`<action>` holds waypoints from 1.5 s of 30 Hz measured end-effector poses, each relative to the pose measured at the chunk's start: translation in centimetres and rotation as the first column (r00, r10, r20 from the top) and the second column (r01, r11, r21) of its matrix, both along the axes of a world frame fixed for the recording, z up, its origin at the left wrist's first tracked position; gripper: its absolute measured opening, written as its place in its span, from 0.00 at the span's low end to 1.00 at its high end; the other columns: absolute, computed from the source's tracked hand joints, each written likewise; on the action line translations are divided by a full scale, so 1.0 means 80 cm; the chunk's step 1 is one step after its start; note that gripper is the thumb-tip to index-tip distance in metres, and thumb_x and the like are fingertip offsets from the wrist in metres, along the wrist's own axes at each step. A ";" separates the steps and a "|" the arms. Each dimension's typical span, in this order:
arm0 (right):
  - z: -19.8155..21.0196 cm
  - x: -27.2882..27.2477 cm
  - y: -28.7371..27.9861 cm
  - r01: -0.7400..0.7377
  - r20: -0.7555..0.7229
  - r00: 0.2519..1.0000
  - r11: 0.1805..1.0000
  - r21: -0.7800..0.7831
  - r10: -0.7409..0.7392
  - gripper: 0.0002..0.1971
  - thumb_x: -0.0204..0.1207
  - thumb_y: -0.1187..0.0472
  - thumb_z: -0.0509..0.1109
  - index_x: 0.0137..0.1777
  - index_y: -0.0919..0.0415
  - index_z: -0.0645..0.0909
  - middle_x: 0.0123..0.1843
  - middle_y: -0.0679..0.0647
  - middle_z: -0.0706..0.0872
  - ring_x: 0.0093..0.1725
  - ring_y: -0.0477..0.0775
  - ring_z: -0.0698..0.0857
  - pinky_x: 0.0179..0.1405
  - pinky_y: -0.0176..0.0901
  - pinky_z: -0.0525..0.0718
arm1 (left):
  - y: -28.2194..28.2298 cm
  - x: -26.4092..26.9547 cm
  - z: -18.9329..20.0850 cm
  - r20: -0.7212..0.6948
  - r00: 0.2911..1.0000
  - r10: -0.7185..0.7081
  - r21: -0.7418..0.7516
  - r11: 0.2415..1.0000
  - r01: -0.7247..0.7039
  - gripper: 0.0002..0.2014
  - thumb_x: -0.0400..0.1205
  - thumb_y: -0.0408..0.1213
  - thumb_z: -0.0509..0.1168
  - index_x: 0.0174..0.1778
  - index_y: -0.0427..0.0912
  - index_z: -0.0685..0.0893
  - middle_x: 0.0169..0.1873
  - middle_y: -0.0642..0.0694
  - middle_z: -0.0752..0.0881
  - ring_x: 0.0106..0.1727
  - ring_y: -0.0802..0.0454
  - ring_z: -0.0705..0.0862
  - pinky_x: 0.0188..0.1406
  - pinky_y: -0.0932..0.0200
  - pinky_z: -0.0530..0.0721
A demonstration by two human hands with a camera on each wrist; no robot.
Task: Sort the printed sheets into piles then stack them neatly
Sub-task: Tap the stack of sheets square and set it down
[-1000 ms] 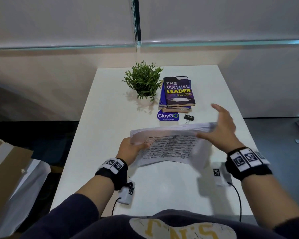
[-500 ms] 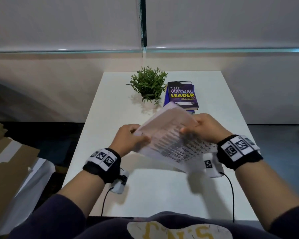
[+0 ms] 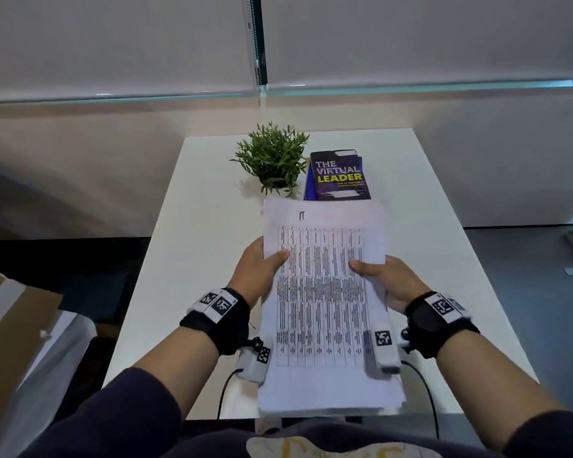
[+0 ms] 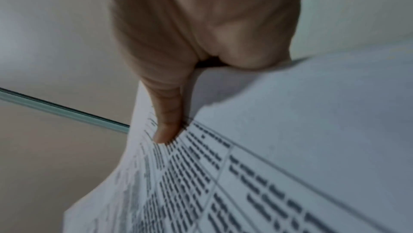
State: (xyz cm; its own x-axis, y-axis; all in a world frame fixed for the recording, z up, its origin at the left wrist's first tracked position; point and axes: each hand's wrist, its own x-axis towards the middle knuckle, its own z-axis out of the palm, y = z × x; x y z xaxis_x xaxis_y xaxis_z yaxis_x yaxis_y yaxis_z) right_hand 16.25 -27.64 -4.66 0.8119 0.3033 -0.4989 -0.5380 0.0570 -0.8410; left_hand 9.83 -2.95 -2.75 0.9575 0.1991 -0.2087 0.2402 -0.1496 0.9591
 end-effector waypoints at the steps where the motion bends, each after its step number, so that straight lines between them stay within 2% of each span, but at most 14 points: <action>1: -0.007 -0.002 0.004 -0.028 -0.048 0.998 0.999 -0.032 0.027 0.27 0.66 0.66 0.80 0.66 0.72 0.80 0.69 0.65 0.84 0.61 0.55 0.85 0.71 0.45 0.74 | 0.001 0.001 -0.013 -0.058 0.998 0.006 0.008 1.000 -0.005 0.15 0.86 0.35 0.63 0.69 0.45 0.81 0.59 0.47 0.88 0.41 0.61 0.88 0.50 0.61 0.82; 3: -0.034 0.001 0.010 -0.078 -0.106 0.992 0.988 -0.136 0.063 0.36 0.65 0.60 0.83 0.72 0.72 0.77 0.73 0.65 0.81 0.67 0.58 0.81 0.72 0.48 0.72 | 0.001 0.002 -0.048 -0.177 0.984 0.020 0.029 0.999 -0.015 0.15 0.86 0.35 0.62 0.69 0.43 0.80 0.59 0.43 0.88 0.47 0.43 0.89 0.49 0.57 0.81; 5: -0.056 0.005 0.015 -0.134 -0.124 0.987 0.953 -0.273 0.104 0.55 0.55 0.47 0.88 0.78 0.71 0.69 0.78 0.63 0.75 0.75 0.62 0.76 0.75 0.53 0.70 | 0.001 0.002 -0.085 -0.264 0.964 0.034 0.046 0.999 -0.023 0.16 0.86 0.37 0.63 0.70 0.42 0.79 0.59 0.44 0.87 0.59 0.38 0.86 0.58 0.53 0.81; 8: -0.094 0.018 0.020 -0.144 -0.131 0.986 0.921 -0.362 0.103 0.33 0.69 0.55 0.82 0.72 0.69 0.77 0.72 0.62 0.81 0.63 0.60 0.81 0.62 0.46 0.76 | -0.001 0.008 -0.127 -0.341 0.938 0.062 0.053 0.997 -0.047 0.16 0.86 0.39 0.64 0.70 0.43 0.79 0.59 0.45 0.85 0.62 0.42 0.84 0.59 0.53 0.78; 13: -0.120 0.034 0.016 -0.220 -0.143 0.975 0.849 -0.481 0.172 0.08 0.72 0.62 0.80 0.44 0.61 0.83 0.38 0.47 0.85 0.36 0.45 0.81 0.28 0.28 0.77 | -0.005 0.020 -0.160 -0.349 0.935 0.070 0.056 0.997 -0.053 0.13 0.86 0.38 0.63 0.67 0.44 0.79 0.55 0.48 0.85 0.57 0.46 0.83 0.55 0.55 0.76; 15: -0.126 0.062 0.004 -0.326 -0.124 0.940 0.723 -0.609 0.319 0.14 0.73 0.56 0.80 0.32 0.58 0.80 0.28 0.50 0.84 0.29 0.50 0.81 0.28 0.35 0.79 | -0.005 0.025 -0.168 -0.350 0.934 0.072 0.047 0.997 -0.059 0.13 0.86 0.38 0.63 0.66 0.44 0.80 0.55 0.48 0.85 0.56 0.47 0.83 0.55 0.55 0.76; 17: -0.130 0.102 -0.009 -0.291 -0.048 0.912 0.561 -0.775 0.407 0.13 0.74 0.49 0.77 0.37 0.58 0.83 0.37 0.55 0.87 0.36 0.55 0.84 0.45 0.47 0.84 | -0.004 0.027 -0.175 -0.351 0.934 0.072 0.042 0.997 -0.061 0.12 0.86 0.38 0.63 0.65 0.47 0.80 0.54 0.49 0.85 0.56 0.47 0.84 0.55 0.55 0.77; 21: -0.117 0.180 -0.014 0.014 0.225 0.917 0.539 -0.842 0.329 0.21 0.78 0.60 0.74 0.69 0.61 0.77 0.58 0.57 0.81 0.54 0.59 0.82 0.54 0.42 0.74 | -0.001 0.029 -0.182 -0.348 0.935 0.066 0.035 0.998 -0.057 0.12 0.86 0.39 0.63 0.65 0.48 0.80 0.56 0.50 0.86 0.56 0.50 0.84 0.54 0.56 0.78; 24: -0.130 0.220 -0.005 0.045 0.276 0.858 0.471 -0.881 0.433 0.22 0.77 0.63 0.74 0.72 0.61 0.78 0.68 0.64 0.78 0.65 0.62 0.81 0.63 0.45 0.74 | 0.000 0.030 -0.181 -0.346 0.936 0.060 0.006 0.998 -0.062 0.13 0.86 0.39 0.64 0.67 0.48 0.80 0.57 0.50 0.86 0.56 0.51 0.84 0.56 0.56 0.77; 26: -0.149 0.228 -0.003 0.003 0.220 0.856 0.422 -0.907 0.468 0.17 0.77 0.62 0.74 0.66 0.60 0.84 0.67 0.62 0.83 0.64 0.63 0.82 0.58 0.44 0.76 | 0.002 0.029 -0.183 -0.346 0.936 0.059 -0.008 0.998 -0.066 0.13 0.85 0.40 0.65 0.67 0.49 0.80 0.57 0.51 0.86 0.56 0.53 0.84 0.56 0.56 0.77; 31: -0.141 0.221 -0.004 0.178 0.439 0.848 0.623 -0.762 0.295 0.07 0.80 0.62 0.70 0.51 0.60 0.90 0.54 0.58 0.91 0.50 0.60 0.87 0.47 0.39 0.74 | 0.005 0.030 -0.187 -0.340 0.939 0.059 -0.038 0.996 -0.076 0.14 0.85 0.39 0.65 0.67 0.48 0.81 0.57 0.52 0.87 0.56 0.56 0.85 0.57 0.56 0.78; 35: -0.102 0.186 0.016 -0.033 0.310 0.926 0.865 -0.501 0.215 0.06 0.84 0.62 0.66 0.50 0.63 0.84 0.42 0.58 0.87 0.29 0.53 0.82 0.27 0.41 0.76 | 0.003 0.029 -0.185 -0.347 0.935 0.075 -0.080 0.991 -0.109 0.14 0.86 0.37 0.65 0.67 0.47 0.81 0.56 0.53 0.87 0.54 0.57 0.85 0.58 0.55 0.79; 39: -0.115 0.122 0.053 -0.404 -0.031 0.899 0.800 -0.443 0.437 0.07 0.85 0.65 0.64 0.48 0.65 0.83 0.33 0.59 0.85 0.21 0.47 0.80 0.20 0.37 0.75 | 0.001 0.027 -0.181 -0.336 0.938 0.082 -0.069 0.991 -0.111 0.13 0.86 0.36 0.64 0.67 0.47 0.81 0.54 0.54 0.86 0.51 0.61 0.84 0.54 0.60 0.77; 45: -0.140 0.106 0.065 -0.436 -0.180 0.899 0.799 -0.414 0.398 0.27 0.84 0.42 0.62 0.58 0.71 0.80 0.31 0.63 0.86 0.23 0.55 0.79 0.26 0.42 0.74 | 0.001 0.027 -0.180 -0.335 0.939 0.076 -0.033 0.995 -0.092 0.11 0.85 0.36 0.64 0.62 0.50 0.81 0.54 0.54 0.85 0.53 0.55 0.84 0.59 0.56 0.77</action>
State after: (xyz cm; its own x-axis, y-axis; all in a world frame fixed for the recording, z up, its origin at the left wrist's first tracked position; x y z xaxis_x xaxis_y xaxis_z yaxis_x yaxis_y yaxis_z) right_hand 24.72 -22.45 -15.87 0.6082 0.3404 -0.7171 -0.4915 -0.5479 -0.6769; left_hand 12.00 -2.84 -17.19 0.8121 0.2577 -0.5235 0.5563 -0.0711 0.8280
